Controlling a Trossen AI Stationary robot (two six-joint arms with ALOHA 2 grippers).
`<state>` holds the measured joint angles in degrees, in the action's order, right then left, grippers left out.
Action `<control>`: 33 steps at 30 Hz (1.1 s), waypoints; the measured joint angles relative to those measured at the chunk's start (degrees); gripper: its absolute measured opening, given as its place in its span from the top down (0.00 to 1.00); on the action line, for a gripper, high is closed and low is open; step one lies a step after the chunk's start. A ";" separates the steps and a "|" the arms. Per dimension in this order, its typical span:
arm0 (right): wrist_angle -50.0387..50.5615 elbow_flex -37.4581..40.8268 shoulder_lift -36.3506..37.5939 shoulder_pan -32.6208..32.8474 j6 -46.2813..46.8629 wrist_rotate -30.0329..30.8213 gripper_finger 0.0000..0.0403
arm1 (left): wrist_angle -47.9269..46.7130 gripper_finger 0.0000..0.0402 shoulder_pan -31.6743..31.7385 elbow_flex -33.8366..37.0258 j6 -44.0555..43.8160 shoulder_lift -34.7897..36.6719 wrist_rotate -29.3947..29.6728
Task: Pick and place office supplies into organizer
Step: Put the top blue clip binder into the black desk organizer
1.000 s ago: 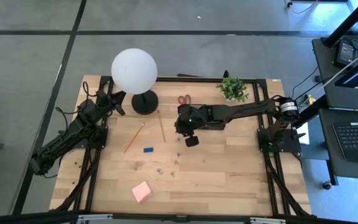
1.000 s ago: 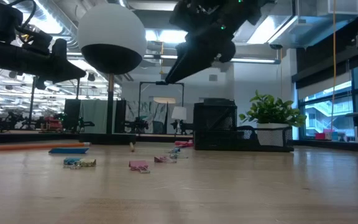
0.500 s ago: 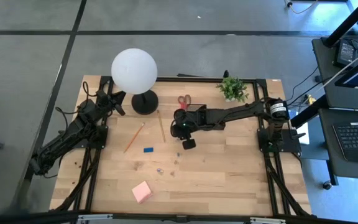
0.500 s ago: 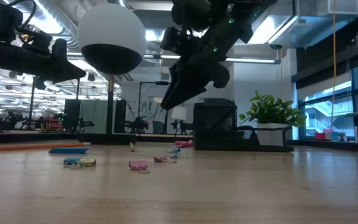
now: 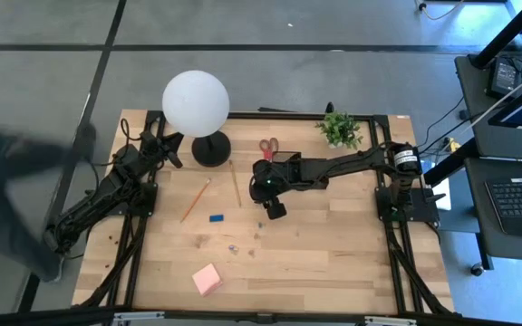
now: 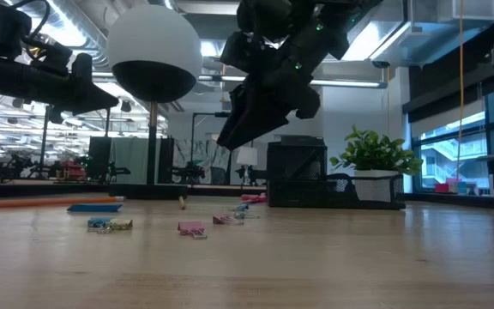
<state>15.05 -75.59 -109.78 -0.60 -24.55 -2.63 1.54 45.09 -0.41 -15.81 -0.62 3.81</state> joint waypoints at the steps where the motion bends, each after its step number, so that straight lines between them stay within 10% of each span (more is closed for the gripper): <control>1: 0.19 0.00 0.00 0.01 -0.61 0.00 0.44 | -0.01 0.92 0.00 0.00 0.00 0.00 0.00; 33: 3.41 0.07 -6.90 -0.17 -7.46 -3.02 0.47 | -0.01 0.92 0.00 -0.01 0.02 -0.02 0.01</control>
<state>18.46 -75.53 -116.67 -0.78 -32.01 -5.65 1.54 45.09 -0.42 -15.79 -0.64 3.82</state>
